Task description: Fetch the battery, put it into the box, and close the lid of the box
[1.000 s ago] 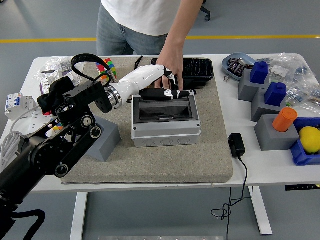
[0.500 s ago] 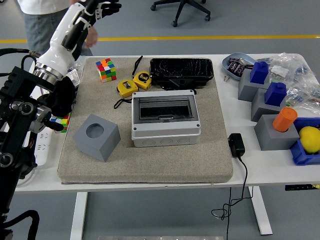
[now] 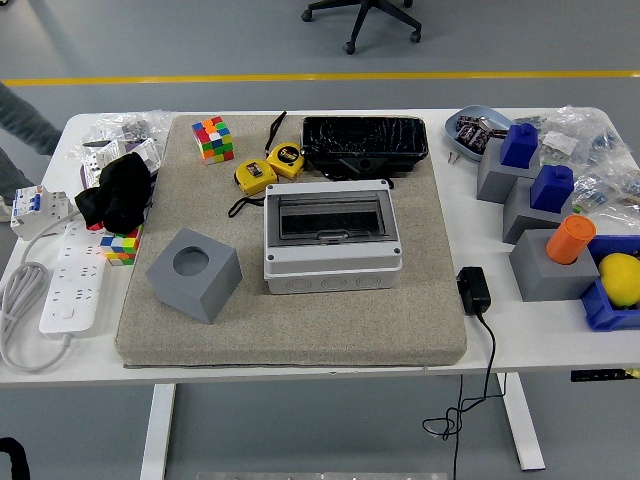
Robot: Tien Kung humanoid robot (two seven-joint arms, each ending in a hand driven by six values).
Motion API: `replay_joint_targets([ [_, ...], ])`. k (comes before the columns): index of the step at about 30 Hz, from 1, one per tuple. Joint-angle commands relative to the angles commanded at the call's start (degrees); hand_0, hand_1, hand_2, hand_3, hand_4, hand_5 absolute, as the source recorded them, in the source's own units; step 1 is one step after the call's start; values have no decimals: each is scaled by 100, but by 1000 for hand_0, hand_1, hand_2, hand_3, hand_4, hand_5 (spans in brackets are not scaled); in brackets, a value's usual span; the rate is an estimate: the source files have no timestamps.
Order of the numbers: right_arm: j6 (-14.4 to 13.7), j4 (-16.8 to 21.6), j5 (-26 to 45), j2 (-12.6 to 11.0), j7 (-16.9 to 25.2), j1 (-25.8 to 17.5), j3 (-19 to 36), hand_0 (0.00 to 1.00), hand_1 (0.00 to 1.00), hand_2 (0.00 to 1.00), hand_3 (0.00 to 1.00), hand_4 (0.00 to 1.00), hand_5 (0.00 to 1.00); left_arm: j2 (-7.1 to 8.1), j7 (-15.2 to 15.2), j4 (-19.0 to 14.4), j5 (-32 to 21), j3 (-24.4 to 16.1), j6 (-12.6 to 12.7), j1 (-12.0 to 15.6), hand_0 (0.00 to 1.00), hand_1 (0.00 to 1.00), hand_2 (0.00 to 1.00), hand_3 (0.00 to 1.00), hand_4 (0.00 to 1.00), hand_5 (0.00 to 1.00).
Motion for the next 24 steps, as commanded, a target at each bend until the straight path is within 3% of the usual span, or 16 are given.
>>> replay_joint_targets([
  [4, 11, 0, -13, 13, 1, -24, 35, 815, 773, 757, 802, 998, 998, -125, -53, -67, 968, -278, 131, 196, 998, 998, 998, 998, 998, 998],
  [9, 10, 0, -12, 32, 19, -29, 55, 815, 773, 757, 802, 998, 998, -146, -49, -13, 2160, -251, 34, 372, 998, 998, 998, 998, 998, 998],
  [11, 5, 0, -16, 40, 29, -28, 69, 815, 773, 757, 802, 998, 998, -163, -34, 0, 2414, -236, 4, 435, 998, 998, 998, 998, 998, 998],
  [16, -1, 0, 27, 63, 54, -22, 31, 814, 773, 757, 802, 998, 998, -187, -76, 54, 2243, -206, 37, 572, 998, 998, 998, 998, 998, 998],
  [24, 0, 0, -121, 83, 7, -55, 92, 815, 781, 758, 802, 998, 998, -212, -483, 159, 1375, -168, 221, 828, 998, 998, 998, 998, 998, 998],
])
